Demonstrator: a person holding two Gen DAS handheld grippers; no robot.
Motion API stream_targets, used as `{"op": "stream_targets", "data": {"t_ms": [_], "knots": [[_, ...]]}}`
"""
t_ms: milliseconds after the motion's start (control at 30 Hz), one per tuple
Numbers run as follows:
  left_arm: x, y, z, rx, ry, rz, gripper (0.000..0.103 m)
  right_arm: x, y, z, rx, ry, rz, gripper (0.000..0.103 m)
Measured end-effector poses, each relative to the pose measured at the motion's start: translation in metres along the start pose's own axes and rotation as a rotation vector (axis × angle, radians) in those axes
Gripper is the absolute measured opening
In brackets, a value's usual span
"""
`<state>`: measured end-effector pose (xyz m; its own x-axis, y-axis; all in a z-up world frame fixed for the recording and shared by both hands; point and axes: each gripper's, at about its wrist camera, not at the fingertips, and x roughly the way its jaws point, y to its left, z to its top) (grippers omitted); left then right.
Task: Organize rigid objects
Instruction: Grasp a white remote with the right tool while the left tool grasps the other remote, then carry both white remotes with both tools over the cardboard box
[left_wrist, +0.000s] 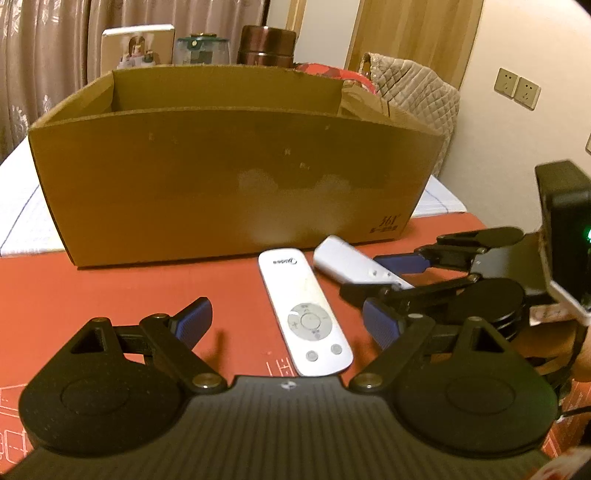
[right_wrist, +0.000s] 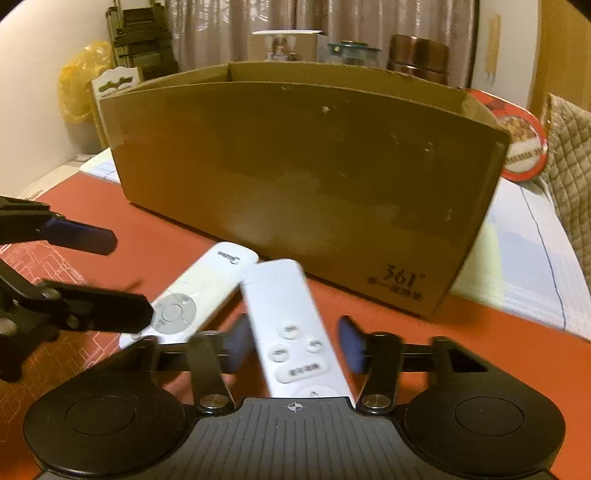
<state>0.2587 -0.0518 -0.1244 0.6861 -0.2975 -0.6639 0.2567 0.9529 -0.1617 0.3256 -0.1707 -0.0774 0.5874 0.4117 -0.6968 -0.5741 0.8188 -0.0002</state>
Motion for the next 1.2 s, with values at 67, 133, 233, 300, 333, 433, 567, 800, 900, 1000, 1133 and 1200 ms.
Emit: {"op": "stream_targets", "data": {"t_ms": [67,133,233,300,333,433,567,800,900,1000,1133,1200], "knots": [[0.002,0.001,-0.002,-0.007,0.01,-0.002,0.086,-0.003,0.003,-0.002,0.014,0.019,-0.022,0.036],[0.004,0.002,-0.002,-0.013,0.012,-0.006,0.086,-0.006,0.003,-0.003,0.046,0.038,-0.052,0.035],[0.009,-0.001,0.0,-0.007,0.012,-0.009,0.085,-0.016,-0.005,-0.007,0.12,0.059,-0.108,0.035],[0.015,-0.004,0.0,-0.005,0.017,-0.011,0.084,-0.024,-0.011,-0.01,0.185,0.07,-0.138,0.035],[0.019,-0.007,0.0,0.001,0.022,-0.009,0.083,-0.029,-0.014,-0.011,0.211,0.073,-0.142,0.035],[0.031,-0.016,0.001,0.033,0.031,0.007,0.078,-0.034,-0.012,-0.011,0.231,0.074,-0.149,0.035],[0.043,-0.021,0.0,0.087,0.039,0.053,0.057,-0.038,-0.007,-0.009,0.239,0.07,-0.15,0.035],[0.027,-0.01,-0.006,0.109,0.06,0.093,0.036,-0.039,0.003,-0.015,0.235,0.064,-0.119,0.035],[0.029,-0.007,-0.004,0.11,0.054,0.081,0.036,-0.038,0.003,-0.015,0.239,0.056,-0.115,0.035],[0.034,-0.006,-0.003,0.121,0.035,0.069,0.036,-0.037,0.001,-0.016,0.248,0.058,-0.119,0.035],[0.037,-0.006,-0.004,0.148,0.015,0.061,0.036,-0.035,-0.001,-0.016,0.259,0.057,-0.118,0.035],[0.037,-0.007,-0.004,0.15,0.015,0.064,0.036,-0.035,0.0,-0.016,0.257,0.053,-0.117,0.035]]}}
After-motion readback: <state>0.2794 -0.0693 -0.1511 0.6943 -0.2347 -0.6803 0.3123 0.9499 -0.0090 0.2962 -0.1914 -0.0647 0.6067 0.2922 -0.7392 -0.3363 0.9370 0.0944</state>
